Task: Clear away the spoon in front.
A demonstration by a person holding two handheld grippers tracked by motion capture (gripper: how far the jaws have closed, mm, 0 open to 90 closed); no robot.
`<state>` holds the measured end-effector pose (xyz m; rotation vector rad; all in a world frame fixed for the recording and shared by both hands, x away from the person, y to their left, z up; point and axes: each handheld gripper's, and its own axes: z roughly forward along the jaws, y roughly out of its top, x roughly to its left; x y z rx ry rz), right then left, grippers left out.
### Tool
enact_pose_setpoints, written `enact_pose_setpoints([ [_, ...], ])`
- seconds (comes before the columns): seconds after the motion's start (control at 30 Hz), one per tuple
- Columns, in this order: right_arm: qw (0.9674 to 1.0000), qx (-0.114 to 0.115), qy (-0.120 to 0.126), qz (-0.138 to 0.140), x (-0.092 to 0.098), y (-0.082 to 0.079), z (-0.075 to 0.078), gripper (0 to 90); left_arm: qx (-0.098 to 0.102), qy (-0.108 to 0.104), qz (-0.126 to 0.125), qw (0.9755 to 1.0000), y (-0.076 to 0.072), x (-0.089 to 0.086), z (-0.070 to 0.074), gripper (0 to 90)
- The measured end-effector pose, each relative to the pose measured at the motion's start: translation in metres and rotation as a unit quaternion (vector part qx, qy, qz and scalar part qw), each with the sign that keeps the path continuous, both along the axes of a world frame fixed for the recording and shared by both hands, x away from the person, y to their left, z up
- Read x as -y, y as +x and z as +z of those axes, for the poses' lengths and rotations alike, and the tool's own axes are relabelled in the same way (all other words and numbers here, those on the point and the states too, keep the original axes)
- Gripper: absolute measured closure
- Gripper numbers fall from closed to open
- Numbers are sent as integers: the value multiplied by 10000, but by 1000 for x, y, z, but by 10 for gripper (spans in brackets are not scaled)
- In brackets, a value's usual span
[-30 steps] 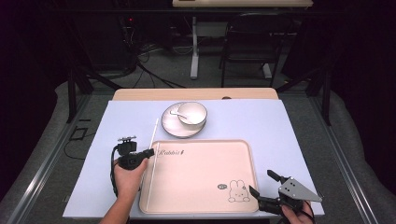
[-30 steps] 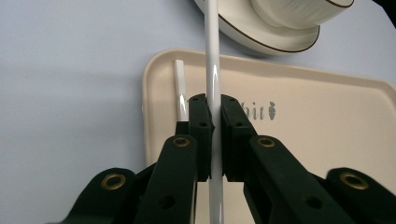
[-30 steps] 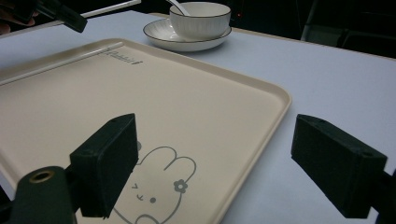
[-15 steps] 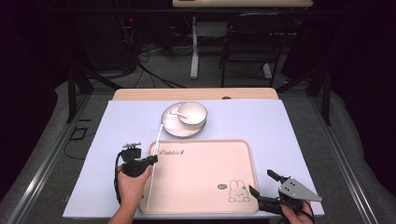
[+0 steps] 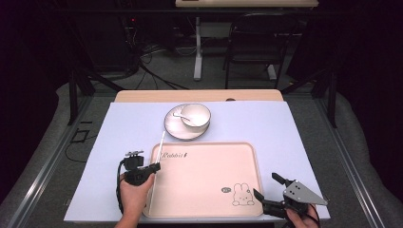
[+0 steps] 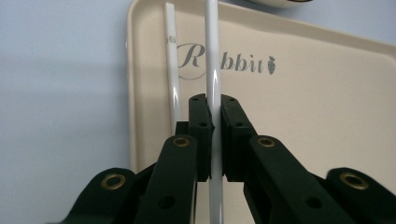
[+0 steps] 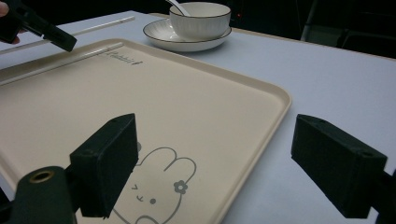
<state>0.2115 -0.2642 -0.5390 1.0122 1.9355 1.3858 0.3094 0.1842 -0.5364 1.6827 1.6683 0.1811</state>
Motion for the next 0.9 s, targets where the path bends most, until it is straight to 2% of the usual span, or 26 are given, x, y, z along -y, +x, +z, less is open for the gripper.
enact_pose_setpoints([
  [0.13,10000,-3,4,-1,0,0,0,143,-81,74,-23,9999,-4,0,-4,850],
  [0.37,10000,-8,1,3,0,0,0,143,-100,63,146,9998,-10,-6,-4,850],
  [0.5,10000,-5,-1,9,0,0,0,143,-174,-36,166,9997,-14,-10,-5,849],
  [0.67,10000,-4,-12,8,0,0,0,143,-278,1,194,9994,-15,-11,-7,849],
  [0.83,10000,-6,-10,6,0,0,0,143,-412,-48,283,9987,-14,-12,-9,847],
  [0.9,10000,0,3,5,0,0,0,143,-432,-32,243,9988,-14,-12,-10,846],
])
